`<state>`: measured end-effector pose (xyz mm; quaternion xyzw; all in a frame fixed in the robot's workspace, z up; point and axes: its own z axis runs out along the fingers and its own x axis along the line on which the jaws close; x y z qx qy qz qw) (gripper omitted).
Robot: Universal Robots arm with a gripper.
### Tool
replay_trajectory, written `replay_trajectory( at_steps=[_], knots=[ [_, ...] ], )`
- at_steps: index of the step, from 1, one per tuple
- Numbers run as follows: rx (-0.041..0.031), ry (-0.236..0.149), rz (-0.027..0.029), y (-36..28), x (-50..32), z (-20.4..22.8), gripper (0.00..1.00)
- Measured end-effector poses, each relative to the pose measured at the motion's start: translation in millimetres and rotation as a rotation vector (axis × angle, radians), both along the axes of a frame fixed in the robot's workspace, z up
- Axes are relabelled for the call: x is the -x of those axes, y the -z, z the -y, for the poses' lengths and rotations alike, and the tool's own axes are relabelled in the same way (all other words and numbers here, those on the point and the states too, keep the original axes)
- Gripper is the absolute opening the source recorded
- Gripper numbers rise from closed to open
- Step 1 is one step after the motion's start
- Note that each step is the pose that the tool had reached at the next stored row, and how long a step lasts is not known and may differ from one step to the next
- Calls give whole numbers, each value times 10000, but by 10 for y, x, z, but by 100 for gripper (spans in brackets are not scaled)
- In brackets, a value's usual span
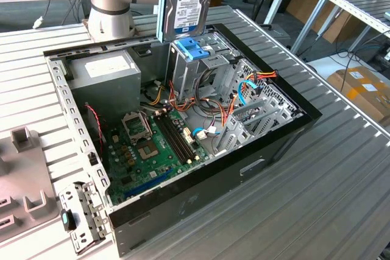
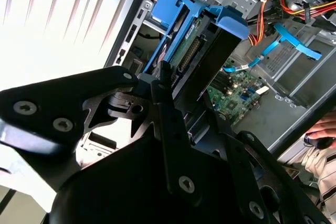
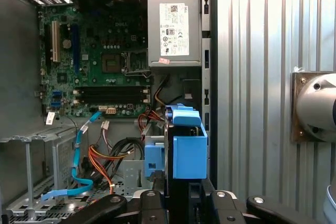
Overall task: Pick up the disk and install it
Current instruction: 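Pick up the disk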
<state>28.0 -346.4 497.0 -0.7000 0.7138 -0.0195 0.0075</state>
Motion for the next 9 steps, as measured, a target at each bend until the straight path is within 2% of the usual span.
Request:
replay_trajectory(
  at_steps=[9],
  knots=[
    [-1,1,0,0,-214,0,35]
  ],
)
